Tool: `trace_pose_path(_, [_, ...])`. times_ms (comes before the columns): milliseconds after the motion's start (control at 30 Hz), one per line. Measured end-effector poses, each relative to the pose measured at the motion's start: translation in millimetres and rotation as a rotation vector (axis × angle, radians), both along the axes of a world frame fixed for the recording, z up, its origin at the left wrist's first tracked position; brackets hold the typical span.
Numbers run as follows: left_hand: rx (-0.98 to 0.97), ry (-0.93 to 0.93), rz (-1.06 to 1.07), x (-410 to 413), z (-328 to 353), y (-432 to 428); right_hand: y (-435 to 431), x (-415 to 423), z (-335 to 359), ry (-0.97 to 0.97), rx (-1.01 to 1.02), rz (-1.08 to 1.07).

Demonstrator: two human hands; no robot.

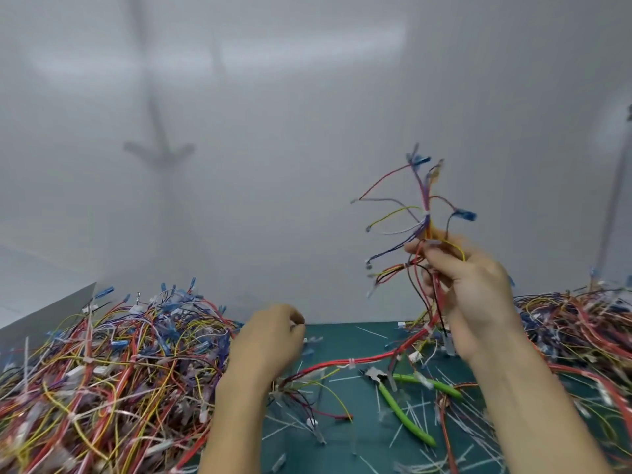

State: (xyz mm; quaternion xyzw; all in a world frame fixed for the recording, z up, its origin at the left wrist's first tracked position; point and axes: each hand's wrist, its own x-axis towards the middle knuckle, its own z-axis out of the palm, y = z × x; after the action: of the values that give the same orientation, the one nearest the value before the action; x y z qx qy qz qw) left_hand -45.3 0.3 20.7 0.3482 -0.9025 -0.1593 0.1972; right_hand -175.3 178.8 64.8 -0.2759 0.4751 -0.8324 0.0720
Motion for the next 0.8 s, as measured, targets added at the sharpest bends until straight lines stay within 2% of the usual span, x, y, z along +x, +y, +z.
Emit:
trace_pose_path(33, [0.009,0.031,-0.018,-1.8,1.2,4.0,1.9,-0.2,0.9,0.015,-0.002,-0.004])
trace_pose_path(100, [0.093,0.242,-0.08,-5.7,10.3,16.5,3.1,1.7,2.5,0.047,0.015,-0.005])
trace_pose_path(167, [0.296,0.525,-0.206,-9.2,24.4,33.8,2.1,4.9,3.4,0.083,0.052,-0.002])
trace_pose_path(233, [0.448,0.718,-0.353,-10.9,37.6,51.0,1.7,9.4,4.4,0.118,0.089,0.03])
trace_pose_path(300, [0.466,0.831,-0.43,-10.7,46.2,63.1,2.3,14.5,5.9,0.16,0.125,0.083])
trace_pose_path(367, [0.446,0.903,-0.454,-9.2,50.7,68.2,3.5,19.3,7.6,0.214,0.158,0.128])
trace_pose_path(567, [0.376,0.927,-0.444,1.7,56.7,65.0,4.0,29.5,11.7,0.356,0.284,0.164])
trace_pose_path(700, [0.572,1.1,-0.511,3.2,57.8,64.6,1.6,34.0,11.4,0.464,0.411,0.148])
trace_pose_path(800, [0.618,1.138,-0.504,0.9,56.3,64.4,-0.9,36.6,11.5,0.484,0.471,0.147])
